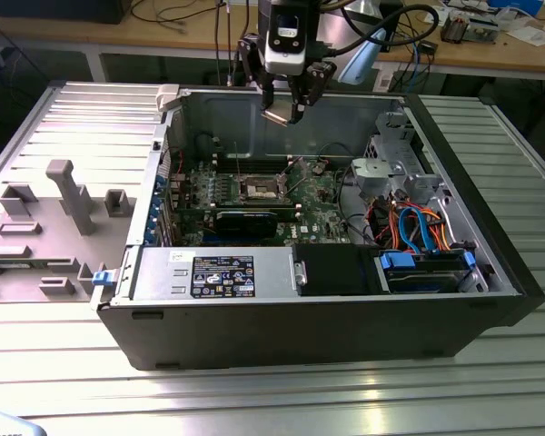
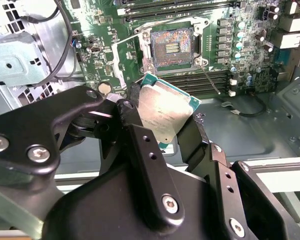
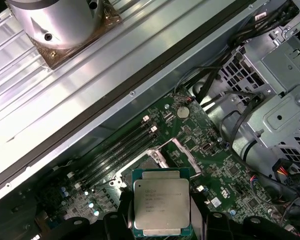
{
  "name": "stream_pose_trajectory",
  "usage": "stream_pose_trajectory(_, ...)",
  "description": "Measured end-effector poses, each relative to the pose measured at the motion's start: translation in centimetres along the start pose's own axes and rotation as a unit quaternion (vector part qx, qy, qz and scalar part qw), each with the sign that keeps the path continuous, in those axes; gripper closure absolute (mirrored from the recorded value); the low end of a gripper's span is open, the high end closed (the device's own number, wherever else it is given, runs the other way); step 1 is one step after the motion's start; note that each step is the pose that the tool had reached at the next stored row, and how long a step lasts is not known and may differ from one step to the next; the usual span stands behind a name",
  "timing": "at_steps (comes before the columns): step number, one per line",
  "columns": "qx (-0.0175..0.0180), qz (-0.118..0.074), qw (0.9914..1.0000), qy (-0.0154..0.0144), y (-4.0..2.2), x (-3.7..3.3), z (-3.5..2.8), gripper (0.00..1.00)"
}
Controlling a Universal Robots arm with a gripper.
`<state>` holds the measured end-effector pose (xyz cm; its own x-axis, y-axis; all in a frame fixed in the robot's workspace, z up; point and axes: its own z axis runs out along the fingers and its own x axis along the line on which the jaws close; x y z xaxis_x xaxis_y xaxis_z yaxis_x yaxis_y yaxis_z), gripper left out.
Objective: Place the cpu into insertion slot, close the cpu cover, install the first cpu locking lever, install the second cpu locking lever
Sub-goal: 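Place the cpu into insertion slot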
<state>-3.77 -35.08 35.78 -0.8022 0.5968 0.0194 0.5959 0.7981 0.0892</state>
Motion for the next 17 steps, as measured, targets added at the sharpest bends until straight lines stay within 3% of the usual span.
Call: stream_pose_trajectory(17, -0.0003, 0.018, 0.99983, -0.0016, 0.00, 0.00, 0.00, 0.45)
